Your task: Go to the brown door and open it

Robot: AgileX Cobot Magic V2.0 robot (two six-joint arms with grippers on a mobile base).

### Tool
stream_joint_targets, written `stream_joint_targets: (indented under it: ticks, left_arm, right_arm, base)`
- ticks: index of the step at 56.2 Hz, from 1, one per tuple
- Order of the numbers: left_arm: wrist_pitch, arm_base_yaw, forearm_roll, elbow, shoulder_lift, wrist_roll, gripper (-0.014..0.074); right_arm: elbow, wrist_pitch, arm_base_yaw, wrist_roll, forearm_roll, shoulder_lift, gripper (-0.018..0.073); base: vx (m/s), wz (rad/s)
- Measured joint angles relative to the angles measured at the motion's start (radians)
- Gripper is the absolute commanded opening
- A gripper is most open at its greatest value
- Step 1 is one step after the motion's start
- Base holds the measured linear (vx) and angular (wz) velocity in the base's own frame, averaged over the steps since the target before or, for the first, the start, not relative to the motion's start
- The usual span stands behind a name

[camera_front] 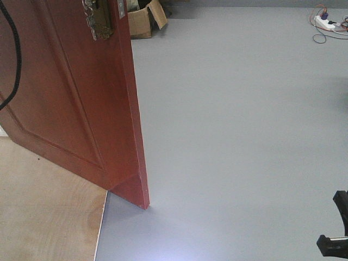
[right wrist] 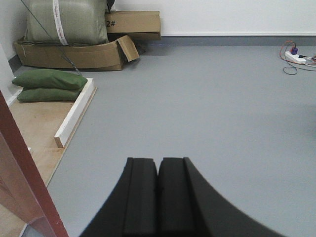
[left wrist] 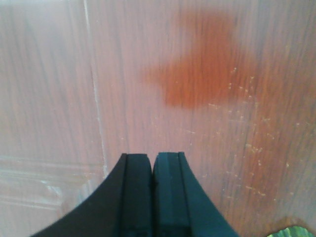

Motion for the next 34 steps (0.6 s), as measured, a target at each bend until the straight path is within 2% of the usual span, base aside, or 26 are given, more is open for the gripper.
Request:
stream_joint_targets:
  ticks: [34]
  left_arm:
    - [-0.003,0.000,0.001,0.000,0.005,0.000,-0.0006]
  right_arm:
    - [0.000,0.000,0.000,0.000,0.000,0.000,0.0000]
  base:
    - [0.00,0.00]
